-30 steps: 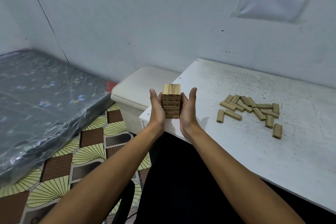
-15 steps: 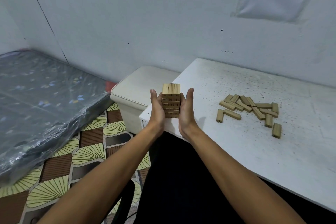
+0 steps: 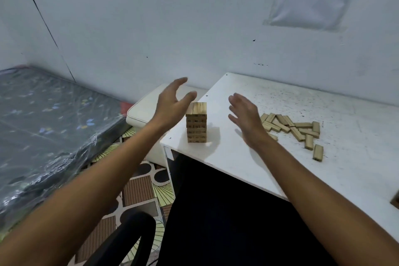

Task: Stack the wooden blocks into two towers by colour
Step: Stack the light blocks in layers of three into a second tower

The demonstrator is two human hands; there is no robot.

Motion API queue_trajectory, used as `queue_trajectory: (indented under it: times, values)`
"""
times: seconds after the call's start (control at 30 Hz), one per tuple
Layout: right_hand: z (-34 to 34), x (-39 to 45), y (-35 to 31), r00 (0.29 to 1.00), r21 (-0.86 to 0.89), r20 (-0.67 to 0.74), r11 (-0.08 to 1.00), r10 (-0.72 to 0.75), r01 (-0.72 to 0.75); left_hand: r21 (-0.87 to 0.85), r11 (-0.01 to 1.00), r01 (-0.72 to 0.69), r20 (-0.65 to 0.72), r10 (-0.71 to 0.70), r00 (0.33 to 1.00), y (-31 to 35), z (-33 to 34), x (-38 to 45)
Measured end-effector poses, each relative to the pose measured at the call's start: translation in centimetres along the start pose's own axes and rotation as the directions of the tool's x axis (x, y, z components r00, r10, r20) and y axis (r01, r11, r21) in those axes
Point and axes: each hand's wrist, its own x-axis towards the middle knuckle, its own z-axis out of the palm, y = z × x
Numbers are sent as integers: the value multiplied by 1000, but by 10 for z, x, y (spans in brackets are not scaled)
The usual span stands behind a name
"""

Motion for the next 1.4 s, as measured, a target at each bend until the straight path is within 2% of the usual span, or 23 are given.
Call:
queue_trajectory:
  times: [0.1, 0.17, 0.27, 0.37, 0.43, 0.53, 0.67, 0.73, 0.83, 1.0, 1.17, 1.27, 1.33, 1.4]
  values:
    - [-28, 2, -12, 996, -110, -59, 992, -73, 66, 142, 970, -196, 89, 185, 979, 34, 11, 3]
    - [-48, -2, -16, 990, -173, -101, 981, -103, 85, 167, 942, -292, 168, 265, 950, 52, 31, -1]
    - [-74, -14, -14, 985, -266, -136, 962, -102, 63, 96, 928, -359, 311, 315, 897, 63, 69, -16]
    - [-100, -32, -5, 980, -411, -160, 911, -116, 41, 68, 927, -370, 461, 300, 835, 59, 108, -33]
    - [-119, -44, 7, 978, -564, -154, 825, -142, 31, 108, 922, -371, 528, 264, 807, 47, 131, -41]
    - [-148, -61, 24, 983, -768, -114, 640, -143, 4, 224, 901, -373, 584, 182, 791, 29, 159, -51]
    - [-175, -71, 38, 993, -917, -91, 394, -73, -55, 350, 839, -417, 652, 101, 751, 27, 187, -65]
    - [-178, -73, 40, 996, -942, -78, 331, -51, -57, 388, 815, -431, 654, 85, 751, 27, 197, -70]
    - [-179, -75, 42, 997, -945, -57, 326, -45, -40, 413, 789, -454, 624, 118, 772, 24, 206, -71]
    - [-178, -86, 43, 997, -930, -60, 366, -39, -42, 349, 802, -485, 597, 209, 775, 16, 202, -72]
    - [-169, -107, 39, 999, -914, -30, 405, -23, -18, 297, 741, -602, 497, 418, 760, 10, 196, -79]
    - [-162, -116, 37, 999, -908, 14, 418, -31, 25, 209, 761, -615, 450, 483, 751, 11, 193, -82]
    - [-158, -119, 39, 997, -882, 56, 464, -54, 75, 119, 792, -598, 437, 499, 748, 12, 191, -84]
    - [-155, -119, 40, 993, -819, 90, 562, -74, 117, 41, 804, -593, 436, 519, 735, 15, 189, -85]
